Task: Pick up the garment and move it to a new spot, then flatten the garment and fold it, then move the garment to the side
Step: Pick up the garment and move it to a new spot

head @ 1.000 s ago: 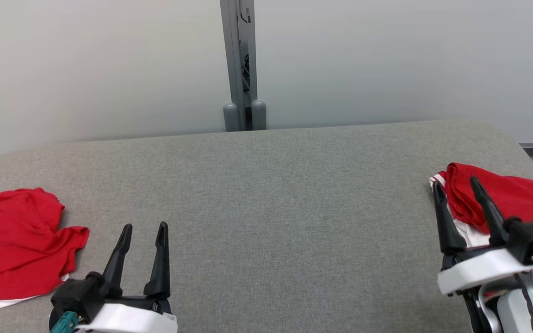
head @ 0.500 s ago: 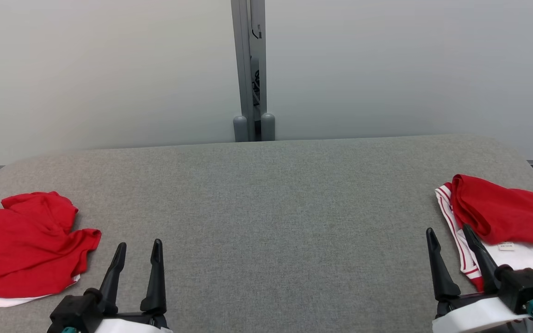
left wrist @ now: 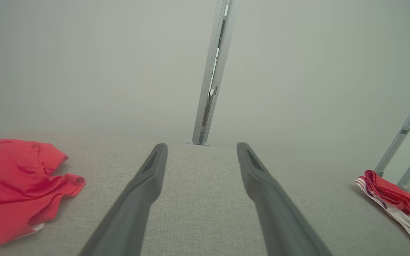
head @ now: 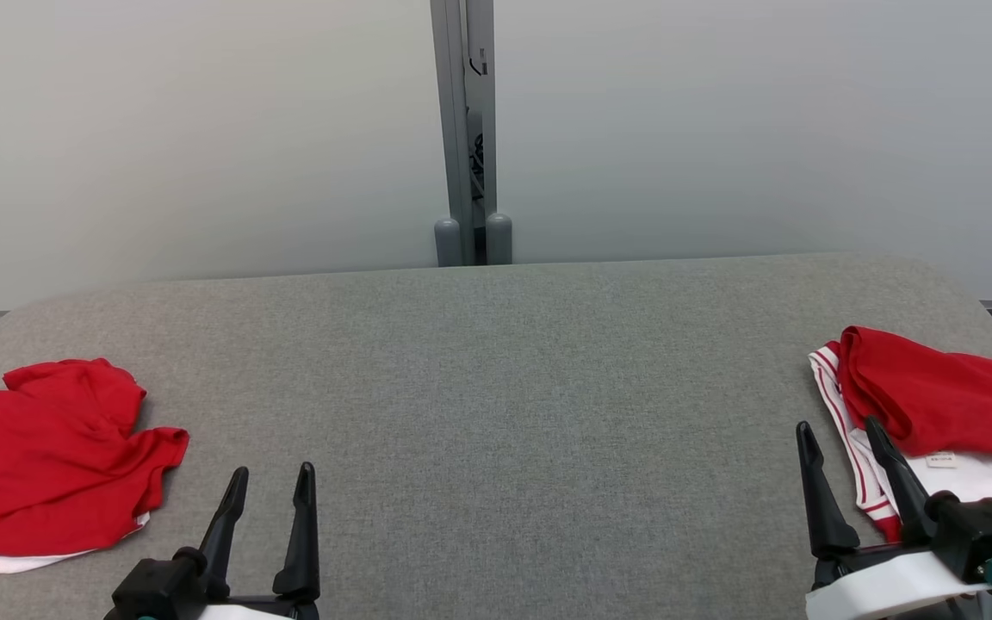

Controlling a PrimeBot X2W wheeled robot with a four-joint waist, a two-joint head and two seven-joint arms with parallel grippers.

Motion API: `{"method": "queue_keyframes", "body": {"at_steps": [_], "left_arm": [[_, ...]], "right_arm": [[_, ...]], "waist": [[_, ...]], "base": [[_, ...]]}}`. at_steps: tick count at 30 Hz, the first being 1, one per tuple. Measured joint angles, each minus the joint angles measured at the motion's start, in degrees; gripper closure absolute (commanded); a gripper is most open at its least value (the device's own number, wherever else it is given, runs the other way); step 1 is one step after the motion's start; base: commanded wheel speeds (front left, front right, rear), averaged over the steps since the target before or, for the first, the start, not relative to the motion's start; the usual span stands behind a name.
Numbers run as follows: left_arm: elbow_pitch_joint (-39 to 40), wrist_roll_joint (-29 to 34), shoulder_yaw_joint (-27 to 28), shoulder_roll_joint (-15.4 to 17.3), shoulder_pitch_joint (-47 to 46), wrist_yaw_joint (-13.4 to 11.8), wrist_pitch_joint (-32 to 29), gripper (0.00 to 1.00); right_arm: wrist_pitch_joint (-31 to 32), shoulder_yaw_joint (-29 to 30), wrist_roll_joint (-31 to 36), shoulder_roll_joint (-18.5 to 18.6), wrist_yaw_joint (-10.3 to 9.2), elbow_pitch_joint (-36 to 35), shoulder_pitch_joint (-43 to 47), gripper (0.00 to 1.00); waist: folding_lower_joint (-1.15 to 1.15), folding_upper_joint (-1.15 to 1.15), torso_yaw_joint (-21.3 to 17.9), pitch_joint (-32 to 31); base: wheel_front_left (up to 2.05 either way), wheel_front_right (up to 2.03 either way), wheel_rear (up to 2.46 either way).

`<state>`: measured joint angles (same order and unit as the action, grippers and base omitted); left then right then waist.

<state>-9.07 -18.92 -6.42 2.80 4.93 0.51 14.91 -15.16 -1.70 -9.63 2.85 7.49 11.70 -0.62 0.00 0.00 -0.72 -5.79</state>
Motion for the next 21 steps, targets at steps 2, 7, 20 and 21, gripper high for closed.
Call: {"method": "queue_keyframes", "body": {"at_steps": [2, 7, 20, 21], "left_arm": [[-0.03, -0.01, -0.02, 0.01, 0.00, 0.00, 0.00, 0.00], [-0.36, -0.03, -0.16, 0.00, -0.04, 0.04, 0.00, 0.00], [-0.76, 2.25, 2.70, -0.02, -0.35, 1.05, 0.00, 0.00], [-0.75, 2.37, 3.26, -0.01, -0.30, 1.26, -0.01, 0.00]], "right_arm": [[0.00, -0.07, -0.01, 0.00, 0.00, 0.03, 0.01, 0.00], [0.00, 0.18, -0.46, 0.00, 0.00, 0.23, 0.03, 0.00], [0.00, -3.07, -3.24, -0.04, 0.00, 0.85, 0.77, 0.00], [0.00, -3.38, -3.63, -0.07, 0.00, 0.88, 0.84, 0.00]], "waist": [[0.00, 0.00, 0.09, 0.05], [0.00, 0.00, 1.03, 0.16], [0.00, 0.00, 10.45, 0.11], [0.00, 0.00, 11.50, 0.03]], "base": [[0.00, 0.00, 0.00], [0.00, 0.00, 0.00], [0.00, 0.00, 0.00], [0.00, 0.00, 0.00]]}}
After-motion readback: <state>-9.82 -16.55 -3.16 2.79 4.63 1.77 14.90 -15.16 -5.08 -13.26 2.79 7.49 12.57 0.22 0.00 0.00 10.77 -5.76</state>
